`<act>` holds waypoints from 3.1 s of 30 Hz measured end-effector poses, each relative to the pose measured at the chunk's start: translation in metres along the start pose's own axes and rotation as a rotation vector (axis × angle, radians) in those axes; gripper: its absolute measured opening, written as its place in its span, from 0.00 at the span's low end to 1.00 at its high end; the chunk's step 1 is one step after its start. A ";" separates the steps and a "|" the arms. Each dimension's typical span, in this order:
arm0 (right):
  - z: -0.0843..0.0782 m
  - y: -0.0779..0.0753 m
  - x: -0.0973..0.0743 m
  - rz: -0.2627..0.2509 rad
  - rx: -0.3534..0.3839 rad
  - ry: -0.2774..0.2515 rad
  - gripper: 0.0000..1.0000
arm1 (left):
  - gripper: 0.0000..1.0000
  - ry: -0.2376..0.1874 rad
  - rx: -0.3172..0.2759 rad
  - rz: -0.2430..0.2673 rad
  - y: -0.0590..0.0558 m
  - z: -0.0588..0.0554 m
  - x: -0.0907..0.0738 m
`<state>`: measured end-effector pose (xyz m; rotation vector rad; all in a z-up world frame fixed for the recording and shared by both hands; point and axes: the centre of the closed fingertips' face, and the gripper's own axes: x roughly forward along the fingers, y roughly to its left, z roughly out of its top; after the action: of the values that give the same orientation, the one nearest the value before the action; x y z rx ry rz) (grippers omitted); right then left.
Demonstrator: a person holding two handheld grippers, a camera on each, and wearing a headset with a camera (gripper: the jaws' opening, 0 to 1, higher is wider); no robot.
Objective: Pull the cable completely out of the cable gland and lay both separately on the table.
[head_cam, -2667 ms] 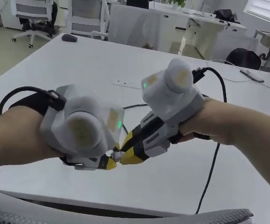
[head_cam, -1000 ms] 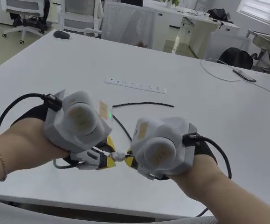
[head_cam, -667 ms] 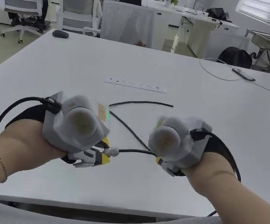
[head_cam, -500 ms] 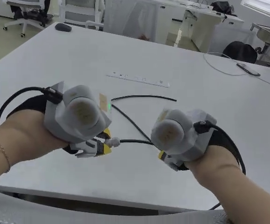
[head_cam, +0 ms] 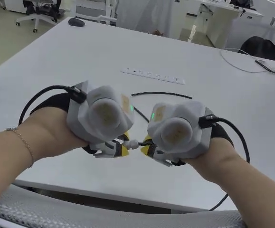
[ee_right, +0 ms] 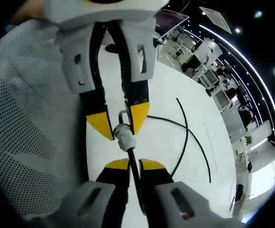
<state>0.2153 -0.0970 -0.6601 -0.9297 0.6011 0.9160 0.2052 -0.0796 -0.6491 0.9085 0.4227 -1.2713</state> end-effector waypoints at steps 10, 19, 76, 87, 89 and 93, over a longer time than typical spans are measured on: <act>-0.015 -0.003 0.005 -0.017 0.012 0.065 0.04 | 0.16 0.055 -0.013 0.024 0.007 -0.012 0.002; -0.056 -0.016 -0.002 -0.069 0.165 0.204 0.04 | 0.16 0.070 -0.083 0.051 0.017 -0.022 0.000; -0.086 0.032 0.002 0.254 0.074 0.279 0.04 | 0.03 0.131 -0.054 0.078 0.025 -0.042 -0.006; -0.134 0.027 0.016 0.287 0.294 0.274 0.28 | 0.09 0.140 -0.066 0.072 0.026 -0.044 -0.004; -0.115 0.013 0.020 0.262 0.378 0.209 0.32 | 0.10 0.143 -0.082 0.093 0.031 -0.046 -0.007; -0.074 -0.016 0.035 0.219 0.506 0.142 0.32 | 0.12 0.148 -0.114 0.137 0.041 -0.051 -0.012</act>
<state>0.2422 -0.1523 -0.7168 -0.4789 1.0166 0.8382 0.2508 -0.0317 -0.6566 0.9216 0.5345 -1.0482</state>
